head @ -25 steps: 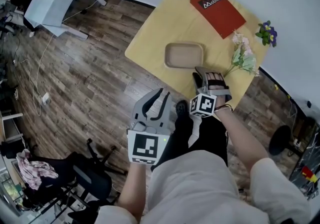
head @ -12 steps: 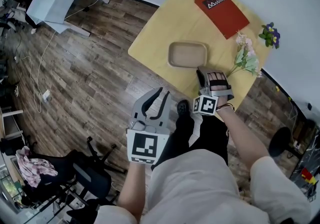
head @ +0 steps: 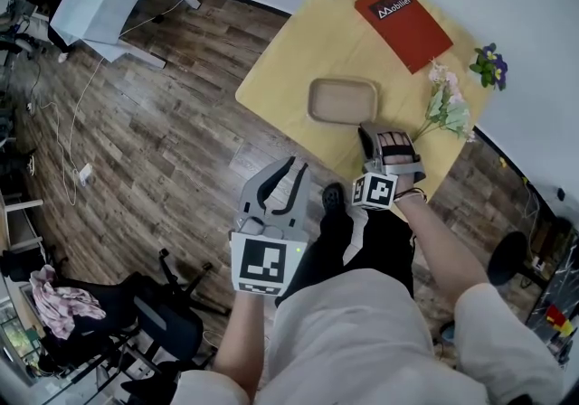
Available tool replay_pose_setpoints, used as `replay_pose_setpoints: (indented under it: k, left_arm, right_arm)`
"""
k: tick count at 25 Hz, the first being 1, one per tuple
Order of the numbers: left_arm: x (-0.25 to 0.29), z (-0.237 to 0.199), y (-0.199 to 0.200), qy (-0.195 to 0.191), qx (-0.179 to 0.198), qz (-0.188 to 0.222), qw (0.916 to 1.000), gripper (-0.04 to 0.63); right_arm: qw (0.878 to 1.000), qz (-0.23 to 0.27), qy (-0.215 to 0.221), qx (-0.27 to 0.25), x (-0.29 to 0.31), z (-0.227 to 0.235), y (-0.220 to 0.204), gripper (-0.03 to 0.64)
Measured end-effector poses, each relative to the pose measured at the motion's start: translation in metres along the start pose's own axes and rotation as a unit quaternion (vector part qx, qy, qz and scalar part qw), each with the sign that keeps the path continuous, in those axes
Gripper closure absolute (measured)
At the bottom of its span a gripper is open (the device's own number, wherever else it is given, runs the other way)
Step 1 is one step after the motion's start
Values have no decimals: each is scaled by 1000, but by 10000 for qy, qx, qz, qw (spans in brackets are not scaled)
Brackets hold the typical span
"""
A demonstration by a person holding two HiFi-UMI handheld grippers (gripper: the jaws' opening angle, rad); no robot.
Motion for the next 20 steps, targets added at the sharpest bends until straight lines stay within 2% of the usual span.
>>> replay_pose_setpoints:
  k: [11, 20]
  left_arm:
    - [-3, -1, 7, 61, 41, 95, 9999, 528]
    - [-8, 2, 7, 74, 65, 141, 9999, 528]
  right_arm:
    - [9999, 138, 61, 69, -6, 7, 2, 558]
    - [9969, 349, 650, 276, -10, 3, 1, 560]
Point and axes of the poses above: the fingertips, and each gripper's own axes: x forward along the fingers, z to its right, y out of its top, the point moved 9 cm from there along -x, backward along the fingers, and after that the axes turned 9 degrees about y, right-handed, at the moved point
